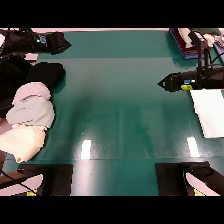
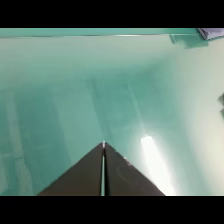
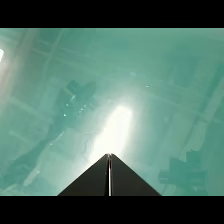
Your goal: Fold the shirts.
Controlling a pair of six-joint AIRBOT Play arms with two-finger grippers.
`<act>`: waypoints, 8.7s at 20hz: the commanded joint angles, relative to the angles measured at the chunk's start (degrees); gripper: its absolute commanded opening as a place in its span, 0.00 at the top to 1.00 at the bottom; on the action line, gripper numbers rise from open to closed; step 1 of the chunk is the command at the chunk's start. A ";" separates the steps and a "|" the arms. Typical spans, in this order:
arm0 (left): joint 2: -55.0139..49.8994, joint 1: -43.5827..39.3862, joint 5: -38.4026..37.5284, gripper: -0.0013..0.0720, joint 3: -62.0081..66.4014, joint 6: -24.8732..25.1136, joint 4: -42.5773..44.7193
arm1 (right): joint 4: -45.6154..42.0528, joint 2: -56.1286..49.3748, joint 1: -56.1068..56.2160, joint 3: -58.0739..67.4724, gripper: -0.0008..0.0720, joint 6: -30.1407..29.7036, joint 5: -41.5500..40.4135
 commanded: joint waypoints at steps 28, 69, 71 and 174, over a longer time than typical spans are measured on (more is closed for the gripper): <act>-28.44 13.05 5.77 0.19 0.00 -7.54 33.94 | 0.15 0.00 0.07 0.04 0.96 0.00 -2.60; -9.62 -9.68 -15.93 0.22 -7.76 0.11 12.00 | 0.17 0.15 0.07 28.09 0.96 -0.04 5.46; -9.66 -6.16 -15.80 0.22 -11.87 0.39 10.32 | 0.15 0.11 0.07 28.06 0.96 -0.04 5.38; 3.54 -0.04 -11.82 0.95 -6.12 9.25 1.77 | -16.15 -24.48 14.08 26.40 0.96 3.85 6.58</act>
